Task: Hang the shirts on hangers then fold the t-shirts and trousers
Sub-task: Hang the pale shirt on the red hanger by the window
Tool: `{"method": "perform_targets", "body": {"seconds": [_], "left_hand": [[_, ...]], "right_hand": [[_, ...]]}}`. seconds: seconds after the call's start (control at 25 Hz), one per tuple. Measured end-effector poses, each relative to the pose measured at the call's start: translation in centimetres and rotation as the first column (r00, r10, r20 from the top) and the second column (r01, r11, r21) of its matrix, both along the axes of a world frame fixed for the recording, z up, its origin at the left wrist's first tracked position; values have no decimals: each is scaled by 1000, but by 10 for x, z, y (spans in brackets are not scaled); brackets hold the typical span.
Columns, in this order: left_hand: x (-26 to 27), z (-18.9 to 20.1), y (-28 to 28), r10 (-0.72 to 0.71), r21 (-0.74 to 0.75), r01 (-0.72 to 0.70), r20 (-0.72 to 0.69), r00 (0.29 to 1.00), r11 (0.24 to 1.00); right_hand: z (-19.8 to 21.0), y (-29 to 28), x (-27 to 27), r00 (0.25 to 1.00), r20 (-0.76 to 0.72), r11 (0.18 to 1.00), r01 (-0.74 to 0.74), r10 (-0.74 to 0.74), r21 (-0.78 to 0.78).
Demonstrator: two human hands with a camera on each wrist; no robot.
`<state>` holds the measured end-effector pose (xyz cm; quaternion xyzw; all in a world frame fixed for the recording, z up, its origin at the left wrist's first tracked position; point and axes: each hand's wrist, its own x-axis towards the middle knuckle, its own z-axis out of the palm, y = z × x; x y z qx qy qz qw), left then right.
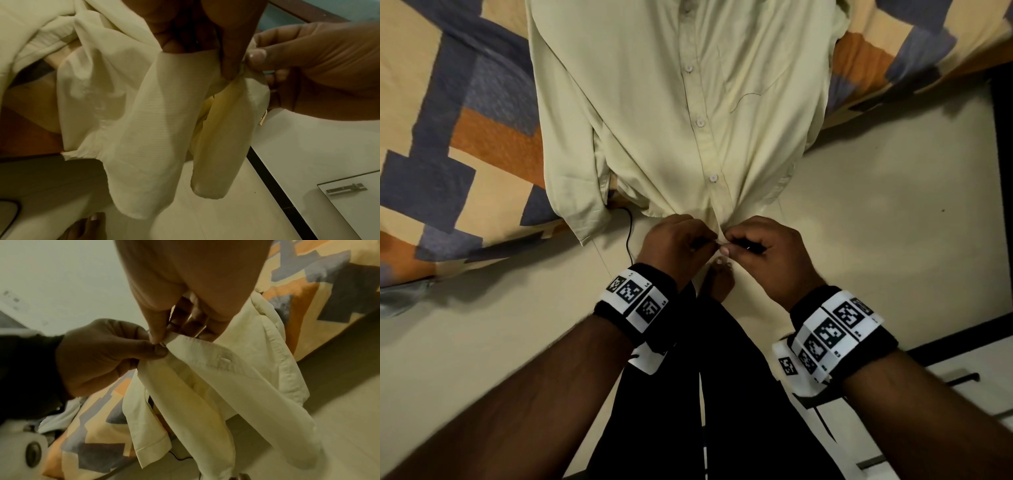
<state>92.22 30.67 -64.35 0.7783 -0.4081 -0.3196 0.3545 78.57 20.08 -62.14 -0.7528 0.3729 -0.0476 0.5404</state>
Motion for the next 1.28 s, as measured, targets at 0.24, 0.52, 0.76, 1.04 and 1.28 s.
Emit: {"method": "perform_targets", "body": {"seconds": [0.24,0.52,0.76,1.04,1.28], "left_hand": [[11,5,-9,-78,30,76,73,994,997],[40,11,-25,-228,278,239,-74,971,930],[43,-3,-23,-43,319,86,-140,989,944],[38,-1,-47,-52,256,69,-75,996,964],[37,-3,-64,-139,380,149,-55,989,913]], "right_hand": [[3,-8,8,982,-33,921,-188,188,-341],[-6,-22,32,913,-78,733,-371,400,-570],[-34,-35,46,879,-73,757,-445,471,-478],[-32,-57,50,892,-146,853,-452,428,-263],[-28,-58,58,909,-293,926,-348,296,-144]]}}
